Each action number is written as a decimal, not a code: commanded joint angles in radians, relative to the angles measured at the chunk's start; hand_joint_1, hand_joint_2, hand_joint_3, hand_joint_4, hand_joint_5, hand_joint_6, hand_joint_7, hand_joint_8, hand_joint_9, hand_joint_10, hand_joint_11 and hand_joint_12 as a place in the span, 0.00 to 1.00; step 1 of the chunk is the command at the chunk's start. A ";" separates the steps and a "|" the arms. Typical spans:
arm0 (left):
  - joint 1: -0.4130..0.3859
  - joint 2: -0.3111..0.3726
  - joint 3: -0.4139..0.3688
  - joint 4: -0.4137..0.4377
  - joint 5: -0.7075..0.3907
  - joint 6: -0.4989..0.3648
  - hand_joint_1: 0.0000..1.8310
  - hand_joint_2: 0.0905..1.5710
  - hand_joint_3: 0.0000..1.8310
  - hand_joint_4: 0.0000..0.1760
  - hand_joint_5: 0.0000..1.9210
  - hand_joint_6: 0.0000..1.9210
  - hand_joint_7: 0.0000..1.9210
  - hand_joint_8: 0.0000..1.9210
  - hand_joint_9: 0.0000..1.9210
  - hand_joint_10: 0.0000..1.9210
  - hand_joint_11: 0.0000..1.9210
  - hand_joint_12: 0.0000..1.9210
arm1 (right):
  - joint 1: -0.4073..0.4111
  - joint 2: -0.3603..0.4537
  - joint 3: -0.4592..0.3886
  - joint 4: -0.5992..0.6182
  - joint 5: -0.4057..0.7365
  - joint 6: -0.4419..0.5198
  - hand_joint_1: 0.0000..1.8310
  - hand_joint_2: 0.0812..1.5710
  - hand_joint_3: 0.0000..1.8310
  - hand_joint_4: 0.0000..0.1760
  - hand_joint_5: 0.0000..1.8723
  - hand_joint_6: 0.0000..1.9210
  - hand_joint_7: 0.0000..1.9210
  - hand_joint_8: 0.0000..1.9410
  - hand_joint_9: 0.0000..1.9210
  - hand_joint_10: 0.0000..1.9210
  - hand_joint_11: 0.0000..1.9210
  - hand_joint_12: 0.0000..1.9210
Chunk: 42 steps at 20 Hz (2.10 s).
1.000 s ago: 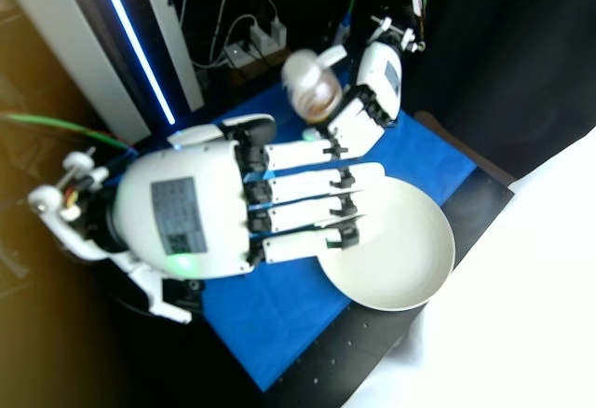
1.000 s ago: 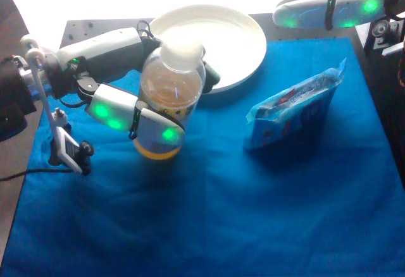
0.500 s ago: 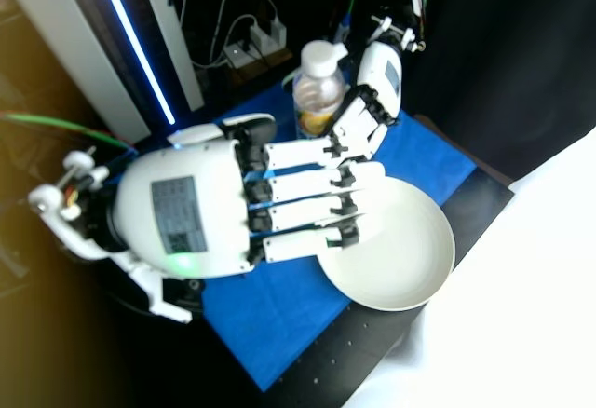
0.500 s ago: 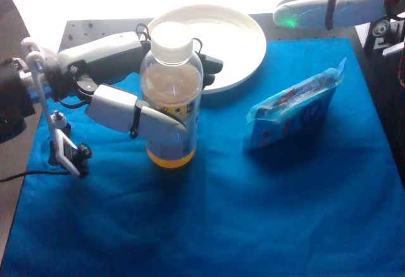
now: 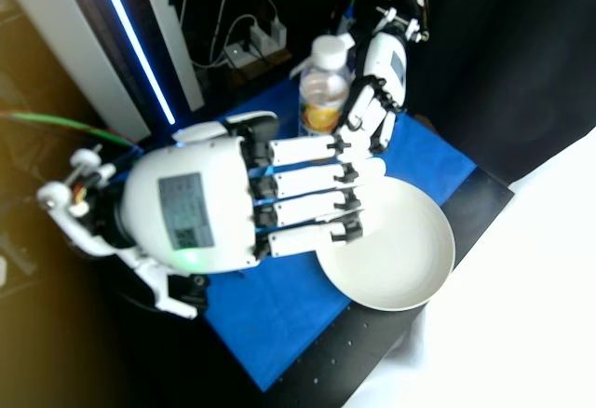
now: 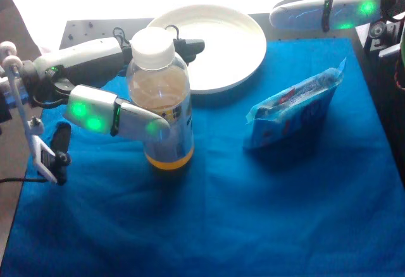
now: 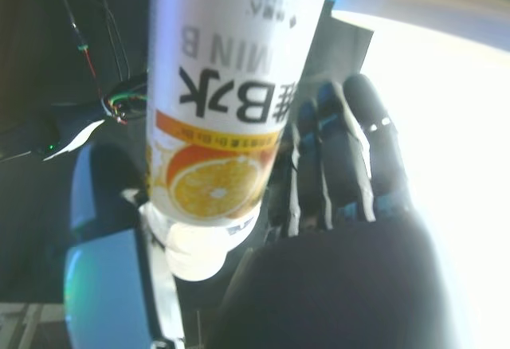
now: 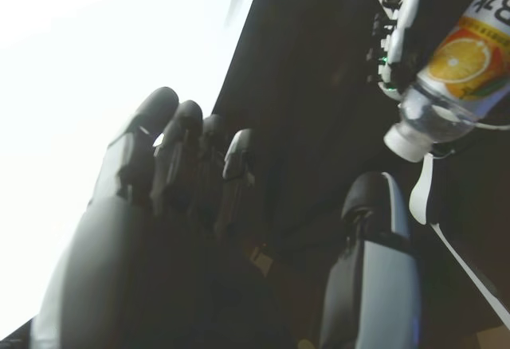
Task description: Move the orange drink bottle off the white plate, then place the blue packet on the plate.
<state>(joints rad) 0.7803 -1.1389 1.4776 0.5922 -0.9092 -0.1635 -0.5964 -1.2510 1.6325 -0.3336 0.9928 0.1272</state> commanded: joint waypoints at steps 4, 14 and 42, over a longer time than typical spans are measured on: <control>-0.005 0.042 -0.026 -0.043 -0.071 0.010 0.25 0.50 0.00 1.00 0.00 0.00 0.00 0.00 0.00 0.00 0.00 0.00 | 0.008 0.000 0.000 0.059 0.111 0.005 0.45 0.55 0.00 0.25 0.22 0.00 0.19 0.00 0.15 0.00 0.00 0.40; -0.022 0.171 -0.084 -0.004 -0.013 0.028 0.21 0.59 0.01 1.00 0.00 0.00 0.00 0.00 0.00 0.00 0.00 0.00 | 0.023 0.033 -0.040 -0.058 0.049 0.006 0.41 0.30 0.00 0.94 0.01 0.00 0.08 0.00 0.06 0.00 0.02 0.17; -0.026 0.237 -0.061 -0.191 0.001 0.140 0.29 0.39 0.00 1.00 0.00 0.00 0.00 0.00 0.00 0.00 0.00 0.00 | 0.024 0.077 -0.061 -0.680 -0.270 0.251 0.35 0.40 0.00 0.27 0.24 0.00 0.20 0.00 0.13 0.00 0.00 0.35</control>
<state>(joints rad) 0.7643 -0.9012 1.4143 0.4541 -0.8120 -0.0204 -0.5793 -1.1725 1.5715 -1.0775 0.6659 0.3706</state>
